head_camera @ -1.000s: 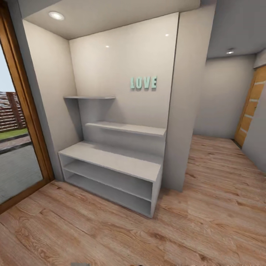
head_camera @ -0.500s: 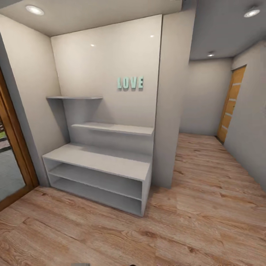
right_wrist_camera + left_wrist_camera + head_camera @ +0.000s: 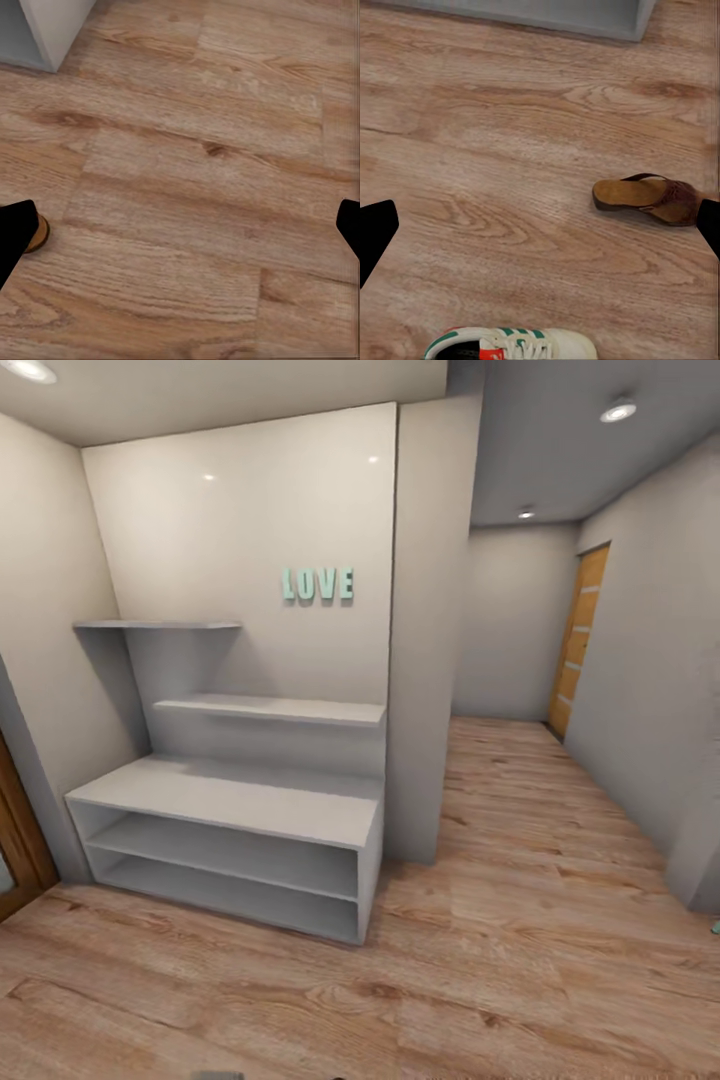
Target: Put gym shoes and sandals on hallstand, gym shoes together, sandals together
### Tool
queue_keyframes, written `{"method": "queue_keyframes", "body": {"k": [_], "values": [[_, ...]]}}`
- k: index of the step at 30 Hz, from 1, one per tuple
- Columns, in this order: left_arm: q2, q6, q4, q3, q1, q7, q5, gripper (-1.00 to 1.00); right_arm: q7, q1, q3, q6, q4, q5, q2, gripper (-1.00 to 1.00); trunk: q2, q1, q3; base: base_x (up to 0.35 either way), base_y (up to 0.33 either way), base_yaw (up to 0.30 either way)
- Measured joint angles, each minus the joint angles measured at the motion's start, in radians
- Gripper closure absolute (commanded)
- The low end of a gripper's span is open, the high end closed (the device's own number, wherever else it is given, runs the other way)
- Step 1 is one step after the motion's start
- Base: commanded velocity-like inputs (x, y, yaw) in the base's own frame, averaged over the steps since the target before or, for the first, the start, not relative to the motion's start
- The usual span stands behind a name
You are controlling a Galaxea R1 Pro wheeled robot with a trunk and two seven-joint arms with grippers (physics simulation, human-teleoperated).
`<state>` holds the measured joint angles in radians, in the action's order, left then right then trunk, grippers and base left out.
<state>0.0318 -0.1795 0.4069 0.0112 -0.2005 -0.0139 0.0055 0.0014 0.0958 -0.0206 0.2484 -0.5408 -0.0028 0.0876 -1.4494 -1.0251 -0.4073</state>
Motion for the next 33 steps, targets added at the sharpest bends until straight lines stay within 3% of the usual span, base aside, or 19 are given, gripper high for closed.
{"method": "queue_keyframes", "body": {"k": [9,33], "values": [[0.0,0.0,0.0,0.0,0.0,0.0,0.0,-1.0,-0.001,0.0,0.0,0.001,0.0,0.0,0.0,-1.0,0.0,0.0,0.0,0.0,0.0,-0.122],[0.0,0.0,0.0,0.0,0.0,0.0,0.001,-1.0,0.0,0.0,0.0,0.002,0.001,0.003,0.001,-1.0,0.0,0.0,0.0,0.0,0.003,-0.008]]}}
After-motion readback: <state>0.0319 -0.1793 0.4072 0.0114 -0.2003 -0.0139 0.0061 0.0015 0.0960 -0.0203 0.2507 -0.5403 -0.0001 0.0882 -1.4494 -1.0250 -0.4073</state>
